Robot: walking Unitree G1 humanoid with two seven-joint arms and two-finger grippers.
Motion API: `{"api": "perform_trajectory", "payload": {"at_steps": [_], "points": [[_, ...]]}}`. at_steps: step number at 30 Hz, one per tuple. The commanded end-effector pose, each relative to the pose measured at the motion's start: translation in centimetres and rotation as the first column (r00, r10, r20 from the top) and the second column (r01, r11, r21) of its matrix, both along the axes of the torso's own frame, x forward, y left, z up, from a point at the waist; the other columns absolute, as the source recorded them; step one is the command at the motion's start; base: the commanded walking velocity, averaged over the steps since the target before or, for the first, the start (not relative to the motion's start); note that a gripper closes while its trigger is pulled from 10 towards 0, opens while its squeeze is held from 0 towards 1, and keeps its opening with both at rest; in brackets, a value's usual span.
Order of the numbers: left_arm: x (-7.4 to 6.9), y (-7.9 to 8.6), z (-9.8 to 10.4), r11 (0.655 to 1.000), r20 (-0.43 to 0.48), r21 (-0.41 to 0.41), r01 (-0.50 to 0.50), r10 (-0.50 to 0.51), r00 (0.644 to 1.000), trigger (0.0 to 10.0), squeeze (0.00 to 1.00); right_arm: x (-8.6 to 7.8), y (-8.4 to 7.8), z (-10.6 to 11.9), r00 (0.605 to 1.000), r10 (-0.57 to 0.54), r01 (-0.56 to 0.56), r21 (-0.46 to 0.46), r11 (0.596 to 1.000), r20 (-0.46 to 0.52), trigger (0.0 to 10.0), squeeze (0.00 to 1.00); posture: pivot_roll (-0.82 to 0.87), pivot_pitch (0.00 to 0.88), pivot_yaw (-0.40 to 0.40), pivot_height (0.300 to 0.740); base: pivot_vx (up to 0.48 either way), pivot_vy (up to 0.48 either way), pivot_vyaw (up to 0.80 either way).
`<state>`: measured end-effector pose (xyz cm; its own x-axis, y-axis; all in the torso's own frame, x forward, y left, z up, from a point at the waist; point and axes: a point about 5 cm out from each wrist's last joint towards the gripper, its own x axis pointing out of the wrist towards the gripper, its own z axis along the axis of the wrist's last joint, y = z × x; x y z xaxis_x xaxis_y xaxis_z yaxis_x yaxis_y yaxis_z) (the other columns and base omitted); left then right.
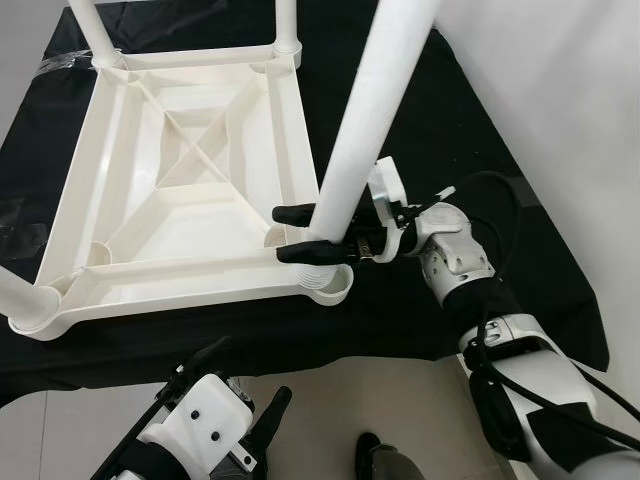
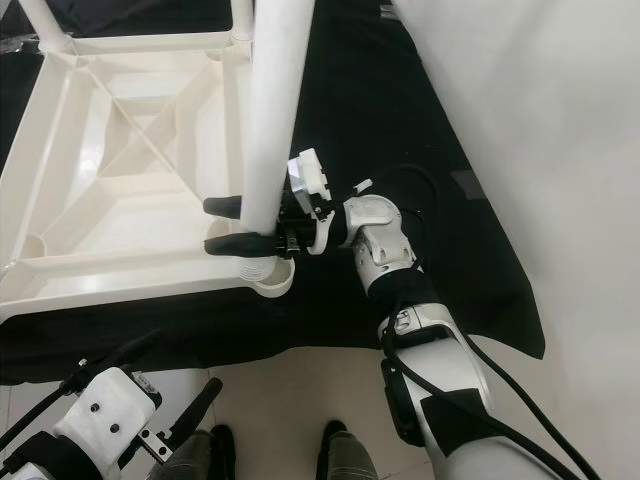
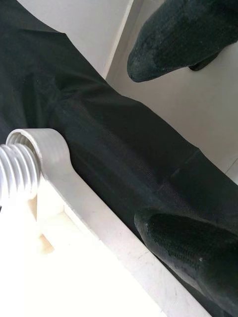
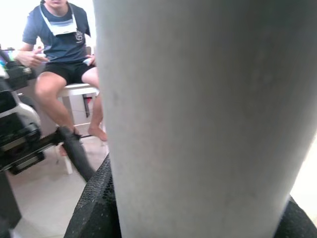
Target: Building children table
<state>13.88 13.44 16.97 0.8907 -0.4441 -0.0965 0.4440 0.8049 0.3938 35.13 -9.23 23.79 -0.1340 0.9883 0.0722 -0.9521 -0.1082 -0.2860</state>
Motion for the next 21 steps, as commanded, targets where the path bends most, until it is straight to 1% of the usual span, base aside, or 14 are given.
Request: {"api": "perform_trajectory", "payload": {"at_steps": [1, 8, 9, 10, 13, 14, 15, 16, 17, 18, 21], "points": [[-0.1, 0.0, -0.6, 1.000, -0.035, -0.003, 0.003, -0.003, 0.999, 10.0, 0.00, -0.1, -0.4, -1.1, 0.999, 0.008, -0.009, -0.040, 0.999, -0.039, 10.0, 0.00, 0.19, 0.296, -0.008, 0.740, 0.000, 0.000, 0.00], [-0.1, 0.0, -0.5, 1.000, -0.035, -0.004, 0.005, -0.005, 0.999, 10.0, 0.00, 0.0, -0.7, -1.3, 0.999, 0.007, -0.009, -0.075, 0.997, -0.032, 10.0, 0.00, 0.19, 0.304, -0.003, 0.740, 0.000, 0.000, 0.00], [-0.1, 0.1, -0.5, 1.000, -0.035, -0.004, 0.006, -0.006, 0.999, 10.0, 0.00, -0.1, -0.6, -1.5, 0.999, 0.016, -0.019, -0.104, 0.994, -0.030, 10.0, 0.00, 0.19, 0.308, -0.003, 0.740, 0.000, 0.000, 0.00], [-0.1, 0.1, -0.5, 1.000, -0.035, -0.004, 0.006, -0.006, 0.999, 10.0, 0.00, -0.1, -0.6, -1.5, 0.999, 0.016, -0.019, -0.104, 0.994, -0.030, 10.0, 0.00, 0.19, 0.308, -0.003, 0.740, 0.000, 0.000, 0.00], [-0.1, 0.1, -0.5, 1.000, -0.035, -0.004, 0.006, -0.007, 0.999, 10.0, 0.00, -0.6, 0.2, -2.3, 0.998, 0.055, -0.056, -0.179, 0.982, -0.008, 10.0, 0.00, 0.19, 0.310, -0.004, 0.740, 0.000, 0.000, 0.00], [-0.1, 0.1, -0.5, 1.000, -0.035, -0.004, 0.006, -0.007, 0.999, 10.0, 0.00, -0.6, 0.2, -2.3, 0.998, 0.055, -0.056, -0.179, 0.982, -0.008, 10.0, 0.00, 0.19, 0.310, -0.004, 0.740, 0.000, 0.000, 0.00], [-0.1, 0.1, -0.5, 1.000, -0.035, -0.005, 0.007, -0.007, 0.999, 10.0, 0.00, -0.8, 0.6, -2.7, 0.997, 0.081, -0.077, -0.223, 0.972, 0.009, 10.0, 0.00, 0.19, 0.312, -0.004, 0.740, 0.000, 0.000, 0.00], [-0.1, 0.1, -0.5, 1.000, -0.035, -0.005, 0.007, -0.008, 0.999, 10.0, 0.00, -0.9, 0.7, -2.9, 0.996, 0.093, -0.086, -0.242, 0.966, 0.015, 10.0, 0.00, 0.19, 0.312, -0.004, 0.740, 0.000, 0.000, 0.00], [-0.1, 0.1, -0.5, 1.000, -0.035, -0.005, 0.007, -0.008, 0.999, 10.0, 0.00, -0.9, 0.7, -2.9, 0.996, 0.093, -0.086, -0.242, 0.966, 0.015, 10.0, 0.00, 0.19, 0.312, -0.004, 0.740, 0.000, 0.000, 0.00], [0.0, 0.1, -0.5, 1.000, -0.034, -0.006, 0.008, -0.008, 0.999, 10.0, 0.00, -1.1, 1.1, -3.2, 0.993, 0.115, -0.103, -0.279, 0.955, 0.029, 10.0, 0.00, 0.19, 0.313, -0.005, 0.740, 0.000, 0.000, 0.00], [0.0, 0.1, -0.5, 1.000, -0.034, -0.006, 0.008, -0.008, 0.999, 10.0, 0.00, -1.2, 1.4, -3.2, 0.991, 0.129, -0.115, -0.295, 0.949, 0.030, 10.0, 0.00, 0.19, 0.315, -0.007, 0.740, 0.000, 0.000, 0.00]]}}
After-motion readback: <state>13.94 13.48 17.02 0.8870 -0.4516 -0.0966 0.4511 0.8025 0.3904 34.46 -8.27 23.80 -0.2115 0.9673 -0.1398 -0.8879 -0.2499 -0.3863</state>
